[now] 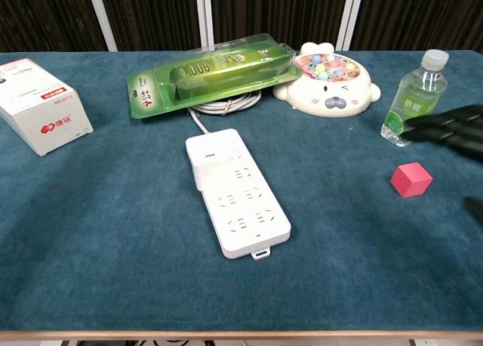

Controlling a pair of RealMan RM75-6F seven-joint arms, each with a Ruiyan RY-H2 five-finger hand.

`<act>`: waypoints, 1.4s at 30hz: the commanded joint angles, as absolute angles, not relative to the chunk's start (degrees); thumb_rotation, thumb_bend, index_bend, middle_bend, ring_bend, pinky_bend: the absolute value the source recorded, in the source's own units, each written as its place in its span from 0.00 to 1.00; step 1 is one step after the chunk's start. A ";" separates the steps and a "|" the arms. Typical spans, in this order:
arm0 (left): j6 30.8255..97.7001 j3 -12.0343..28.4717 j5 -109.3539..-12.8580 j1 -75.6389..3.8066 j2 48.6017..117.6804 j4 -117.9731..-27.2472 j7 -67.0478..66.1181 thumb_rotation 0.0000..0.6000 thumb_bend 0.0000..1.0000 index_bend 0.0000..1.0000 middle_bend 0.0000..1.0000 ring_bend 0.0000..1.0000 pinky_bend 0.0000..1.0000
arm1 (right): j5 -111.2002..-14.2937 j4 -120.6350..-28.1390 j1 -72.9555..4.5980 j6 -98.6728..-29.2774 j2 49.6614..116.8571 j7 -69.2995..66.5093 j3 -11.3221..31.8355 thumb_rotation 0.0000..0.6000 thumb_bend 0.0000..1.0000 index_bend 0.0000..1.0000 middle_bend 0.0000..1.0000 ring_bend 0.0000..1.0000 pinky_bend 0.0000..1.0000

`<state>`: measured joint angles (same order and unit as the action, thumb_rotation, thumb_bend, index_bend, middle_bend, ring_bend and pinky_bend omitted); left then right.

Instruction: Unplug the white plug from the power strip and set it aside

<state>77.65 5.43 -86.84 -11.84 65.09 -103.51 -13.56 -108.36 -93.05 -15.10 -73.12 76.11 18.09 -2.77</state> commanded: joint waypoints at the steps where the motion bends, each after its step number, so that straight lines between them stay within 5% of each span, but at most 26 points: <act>1: 73.33 7.75 -84.95 -15.66 63.75 -107.80 -17.28 1.00 0.00 0.03 0.00 0.00 0.00 | -108.61 -96.21 -17.55 -67.47 79.98 23.20 -3.45 1.00 0.67 0.00 0.04 0.01 0.07; 17: 61.22 13.55 -72.89 -27.88 66.24 -112.58 -28.44 1.00 0.00 0.05 0.03 0.00 0.00 | -100.48 -94.74 -21.28 -57.11 90.80 30.92 -0.55 1.00 0.68 0.01 0.05 0.03 0.09; 42: 56.52 12.50 -66.02 -35.61 69.62 -110.10 -32.77 1.00 0.00 0.07 0.05 0.00 0.00 | -92.58 -89.56 -25.65 -51.59 101.00 35.76 1.23 1.00 0.67 0.01 0.06 0.04 0.09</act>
<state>56.75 12.63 -66.20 -35.38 69.60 -110.24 -32.61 -92.73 -89.70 -25.54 -51.70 100.84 35.61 1.28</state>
